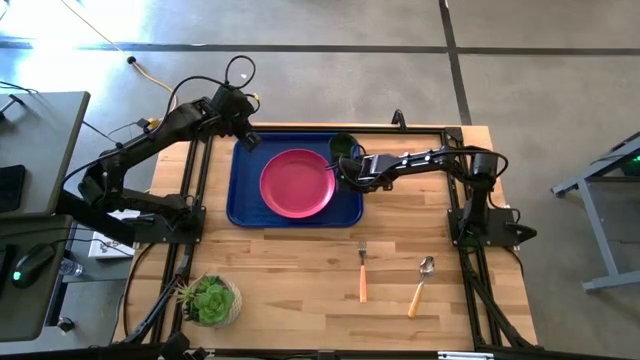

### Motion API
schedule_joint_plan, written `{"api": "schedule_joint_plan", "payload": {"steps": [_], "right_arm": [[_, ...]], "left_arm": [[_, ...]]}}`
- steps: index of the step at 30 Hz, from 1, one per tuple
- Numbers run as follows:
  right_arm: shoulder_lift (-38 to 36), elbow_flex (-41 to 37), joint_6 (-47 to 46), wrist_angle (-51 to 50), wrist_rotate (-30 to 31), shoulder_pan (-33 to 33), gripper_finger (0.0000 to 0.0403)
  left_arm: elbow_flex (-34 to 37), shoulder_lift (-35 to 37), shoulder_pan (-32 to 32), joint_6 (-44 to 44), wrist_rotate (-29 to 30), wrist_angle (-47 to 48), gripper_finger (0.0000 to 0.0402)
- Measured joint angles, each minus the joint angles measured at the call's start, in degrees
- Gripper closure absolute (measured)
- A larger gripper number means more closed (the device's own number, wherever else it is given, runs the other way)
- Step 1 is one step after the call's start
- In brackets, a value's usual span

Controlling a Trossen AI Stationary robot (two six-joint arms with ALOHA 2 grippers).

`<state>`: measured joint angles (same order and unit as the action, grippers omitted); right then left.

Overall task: Pick and place plate/cup/fork/spoon on tray
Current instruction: Move the blue serving tray to the top center of the table

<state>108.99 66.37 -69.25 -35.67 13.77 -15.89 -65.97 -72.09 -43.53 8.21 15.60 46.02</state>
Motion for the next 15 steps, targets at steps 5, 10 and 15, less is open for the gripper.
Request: {"api": "schedule_joint_plan", "payload": {"steps": [5,10,15], "right_arm": [[0.0,0.0,-2.5,-1.9,0.2,-0.3,0.0335],[0.0,0.0,-4.2,-3.1,0.3,-0.3,0.0335],[0.0,-0.1,-5.3,-4.2,0.6,-0.5,0.0335]], "left_arm": [[0.0,0.0,0.0,0.0,0.0,0.0,0.0332],[0.0,0.0,0.0,0.0,0.0,0.0,0.0332],[0.0,0.0,0.0,0.0,0.0,0.0,0.0332]]}}
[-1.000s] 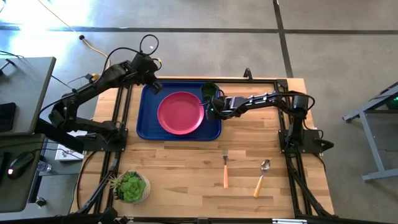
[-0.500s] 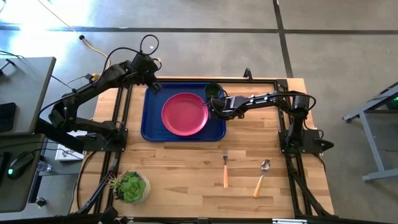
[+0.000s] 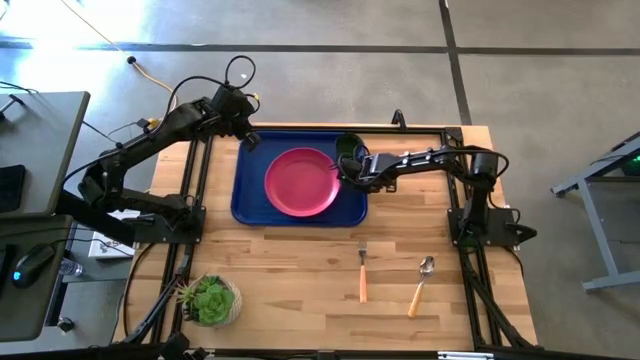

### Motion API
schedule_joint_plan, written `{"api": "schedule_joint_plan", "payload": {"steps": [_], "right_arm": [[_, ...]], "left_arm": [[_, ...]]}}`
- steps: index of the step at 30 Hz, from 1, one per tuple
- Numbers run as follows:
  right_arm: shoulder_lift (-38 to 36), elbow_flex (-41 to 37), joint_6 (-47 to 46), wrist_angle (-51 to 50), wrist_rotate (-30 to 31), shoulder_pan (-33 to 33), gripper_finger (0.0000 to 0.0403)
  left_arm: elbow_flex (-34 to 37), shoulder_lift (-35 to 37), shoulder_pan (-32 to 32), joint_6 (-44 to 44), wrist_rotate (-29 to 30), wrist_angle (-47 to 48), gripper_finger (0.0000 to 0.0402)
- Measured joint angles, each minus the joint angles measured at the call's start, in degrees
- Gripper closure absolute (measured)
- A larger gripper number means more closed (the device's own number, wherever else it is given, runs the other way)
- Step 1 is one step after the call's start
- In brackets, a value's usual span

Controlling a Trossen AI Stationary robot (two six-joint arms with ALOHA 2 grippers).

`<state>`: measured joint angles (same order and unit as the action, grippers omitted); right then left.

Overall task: Pick and place plate/cup/fork/spoon on tray
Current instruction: Move the blue serving tray to the top center of the table

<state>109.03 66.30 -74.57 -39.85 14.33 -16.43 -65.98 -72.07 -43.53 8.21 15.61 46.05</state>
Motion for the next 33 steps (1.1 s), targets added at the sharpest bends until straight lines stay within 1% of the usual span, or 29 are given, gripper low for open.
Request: {"api": "schedule_joint_plan", "payload": {"steps": [8,14,18,33], "right_arm": [[-0.4,-0.1,1.2,-3.1,0.2,-1.0,0.0335],[-0.5,-0.1,2.2,-7.4,1.0,-1.5,0.0335],[-0.5,-0.1,1.3,-10.2,1.1,-1.9,0.0335],[-0.4,-0.2,1.1,-15.5,2.1,-3.5,0.0335]], "left_arm": [[0.0,0.0,0.0,1.0,0.0,0.0,0.0332],[0.0,0.0,0.0,1.0,0.0,0.0,0.0332],[0.0,0.0,0.0,1.0,0.0,0.0,0.0332],[0.0,0.0,0.0,1.0,0.0,0.0,0.0332]]}}
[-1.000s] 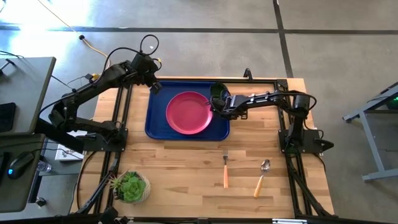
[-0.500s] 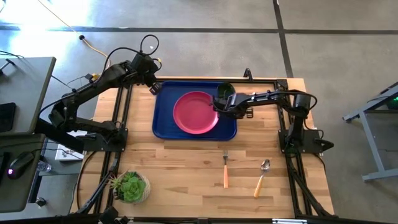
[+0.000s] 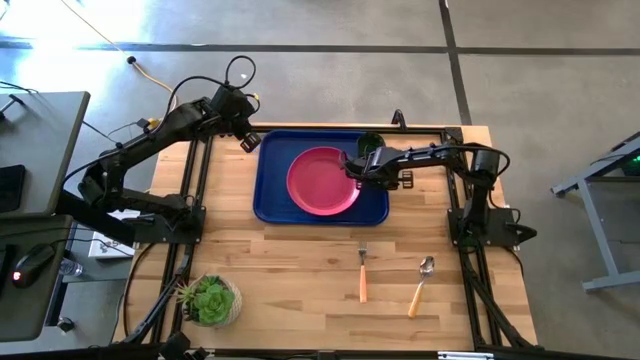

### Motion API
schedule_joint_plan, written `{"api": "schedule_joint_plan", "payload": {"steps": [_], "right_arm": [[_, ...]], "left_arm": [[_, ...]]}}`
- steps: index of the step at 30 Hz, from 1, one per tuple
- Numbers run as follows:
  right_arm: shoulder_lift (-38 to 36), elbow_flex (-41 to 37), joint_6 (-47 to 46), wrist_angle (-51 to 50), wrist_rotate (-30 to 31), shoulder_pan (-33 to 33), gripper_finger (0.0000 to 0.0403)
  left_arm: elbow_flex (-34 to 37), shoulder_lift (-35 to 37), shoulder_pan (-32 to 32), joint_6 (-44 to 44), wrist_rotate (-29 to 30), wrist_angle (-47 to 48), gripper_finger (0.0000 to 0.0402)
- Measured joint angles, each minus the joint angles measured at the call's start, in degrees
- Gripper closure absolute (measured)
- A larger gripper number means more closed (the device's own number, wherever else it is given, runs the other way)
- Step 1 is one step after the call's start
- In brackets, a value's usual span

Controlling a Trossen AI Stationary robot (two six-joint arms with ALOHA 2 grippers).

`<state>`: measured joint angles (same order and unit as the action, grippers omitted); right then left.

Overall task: Pick and place plate/cup/fork/spoon on tray
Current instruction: Move the blue serving tray to the top center of the table

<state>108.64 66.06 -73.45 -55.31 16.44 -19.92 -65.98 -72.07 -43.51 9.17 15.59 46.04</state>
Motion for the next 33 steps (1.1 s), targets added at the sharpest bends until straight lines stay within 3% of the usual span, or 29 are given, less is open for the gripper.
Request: {"api": "schedule_joint_plan", "payload": {"steps": [26,33], "right_arm": [[0.0,0.0,4.9,-1.9,1.4,-2.6,0.0335],[0.1,0.1,5.6,-1.7,0.3,-2.6,0.0286]], "left_arm": [[0.0,0.0,0.0,-0.1,0.0,-0.1,0.0332],[0.0,0.0,0.0,-0.1,0.0,-0.1,0.0332]]}}
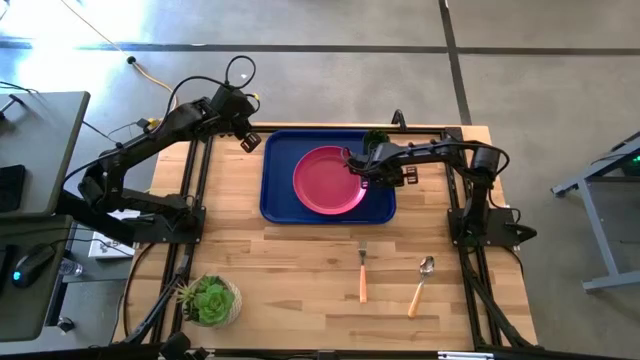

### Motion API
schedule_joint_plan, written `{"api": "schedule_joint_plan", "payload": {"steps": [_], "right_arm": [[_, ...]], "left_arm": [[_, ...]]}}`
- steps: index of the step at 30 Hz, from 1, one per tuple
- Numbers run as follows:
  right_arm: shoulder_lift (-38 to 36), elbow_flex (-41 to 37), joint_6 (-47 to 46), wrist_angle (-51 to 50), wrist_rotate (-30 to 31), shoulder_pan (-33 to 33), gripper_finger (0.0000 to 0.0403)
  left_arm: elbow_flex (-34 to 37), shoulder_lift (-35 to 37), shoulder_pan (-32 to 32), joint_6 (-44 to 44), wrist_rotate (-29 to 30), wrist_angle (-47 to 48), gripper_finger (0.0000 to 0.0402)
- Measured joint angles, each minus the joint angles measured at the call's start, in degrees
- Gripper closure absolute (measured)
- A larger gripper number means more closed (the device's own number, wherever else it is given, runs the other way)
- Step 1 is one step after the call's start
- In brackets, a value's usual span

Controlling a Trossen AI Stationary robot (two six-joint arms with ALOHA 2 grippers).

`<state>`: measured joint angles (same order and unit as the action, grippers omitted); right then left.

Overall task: Pick and place plate/cup/fork/spoon on tray
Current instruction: Move the blue serving tray to the top center of the table, then put the orange fork to the left side of the pink plate on the blue serving tray

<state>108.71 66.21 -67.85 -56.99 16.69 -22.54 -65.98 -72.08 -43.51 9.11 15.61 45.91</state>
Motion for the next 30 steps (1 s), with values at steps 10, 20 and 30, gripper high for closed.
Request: {"api": "schedule_joint_plan", "payload": {"steps": [10,20,30], "right_arm": [[0.1,3.4,1.5,-2.1,0.3,0.1,0.0250],[0.1,7.3,2.3,-10.9,1.8,0.2,0.0249],[0.0,16.9,7.1,-24.8,4.4,3.1,0.0249]], "left_arm": [[0.0,0.0,0.0,0.0,0.0,-0.4,0.0332],[0.0,0.0,0.0,0.0,0.0,-0.8,0.0332],[0.0,0.0,0.0,0.0,0.0,-0.7,0.0332]]}}
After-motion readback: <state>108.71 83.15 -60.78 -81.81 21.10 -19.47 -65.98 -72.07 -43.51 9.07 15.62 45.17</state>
